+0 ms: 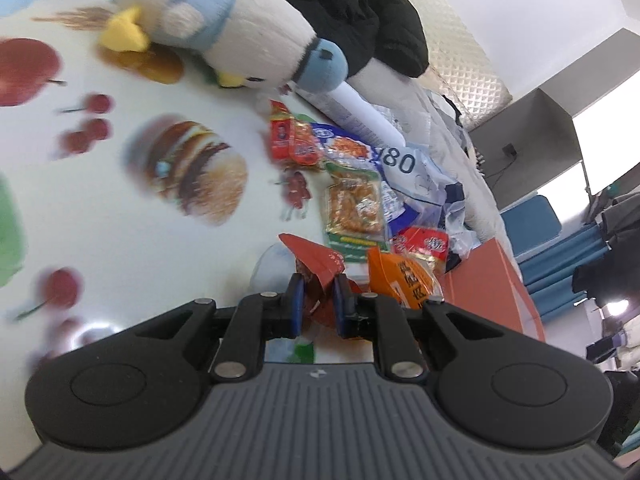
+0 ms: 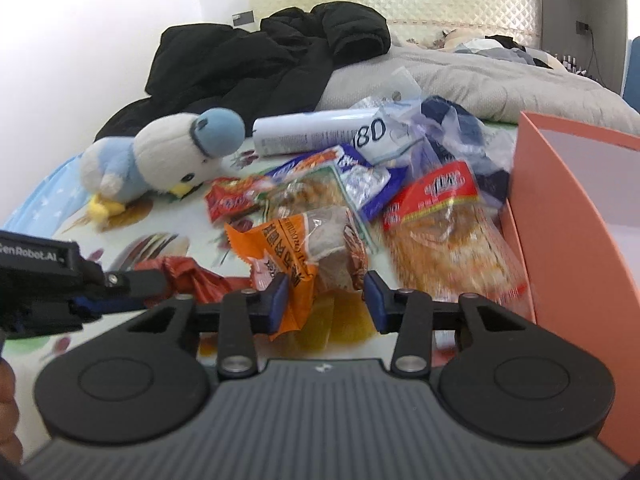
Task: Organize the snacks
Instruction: 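Grasp the orange snack bag with the right tool while the left tool lifts the red candy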
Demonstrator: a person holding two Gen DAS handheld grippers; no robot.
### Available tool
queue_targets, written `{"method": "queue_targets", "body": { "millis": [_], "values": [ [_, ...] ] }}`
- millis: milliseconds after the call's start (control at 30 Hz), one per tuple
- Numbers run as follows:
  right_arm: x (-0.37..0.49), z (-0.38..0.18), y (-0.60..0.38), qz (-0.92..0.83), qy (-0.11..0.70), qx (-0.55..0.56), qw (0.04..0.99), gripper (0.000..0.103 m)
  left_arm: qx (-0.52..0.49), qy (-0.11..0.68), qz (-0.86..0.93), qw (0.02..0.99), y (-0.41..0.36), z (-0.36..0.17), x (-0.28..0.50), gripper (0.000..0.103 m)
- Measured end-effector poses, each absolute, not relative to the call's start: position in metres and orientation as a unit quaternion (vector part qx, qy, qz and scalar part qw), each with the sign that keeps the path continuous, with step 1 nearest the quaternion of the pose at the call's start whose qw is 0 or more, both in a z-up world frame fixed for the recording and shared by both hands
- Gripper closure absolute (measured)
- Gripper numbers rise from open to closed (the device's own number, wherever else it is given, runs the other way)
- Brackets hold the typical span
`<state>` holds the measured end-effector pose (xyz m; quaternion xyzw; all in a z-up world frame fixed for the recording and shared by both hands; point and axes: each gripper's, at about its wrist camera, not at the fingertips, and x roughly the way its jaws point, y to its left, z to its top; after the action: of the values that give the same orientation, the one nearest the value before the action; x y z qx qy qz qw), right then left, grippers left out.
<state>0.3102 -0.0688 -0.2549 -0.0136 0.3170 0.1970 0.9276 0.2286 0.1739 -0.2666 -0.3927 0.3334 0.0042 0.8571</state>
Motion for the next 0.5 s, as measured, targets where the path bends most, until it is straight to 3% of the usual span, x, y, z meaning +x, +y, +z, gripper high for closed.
{"method": "queue_targets", "body": {
  "millis": [500],
  "values": [
    [0.209, -0.251, -0.1, 0.21, 0.353, -0.05, 0.91, 0.061, -0.393, 0.352, 0.098, 0.844, 0.174, -0.255, 0.119, 0.085]
  ]
}}
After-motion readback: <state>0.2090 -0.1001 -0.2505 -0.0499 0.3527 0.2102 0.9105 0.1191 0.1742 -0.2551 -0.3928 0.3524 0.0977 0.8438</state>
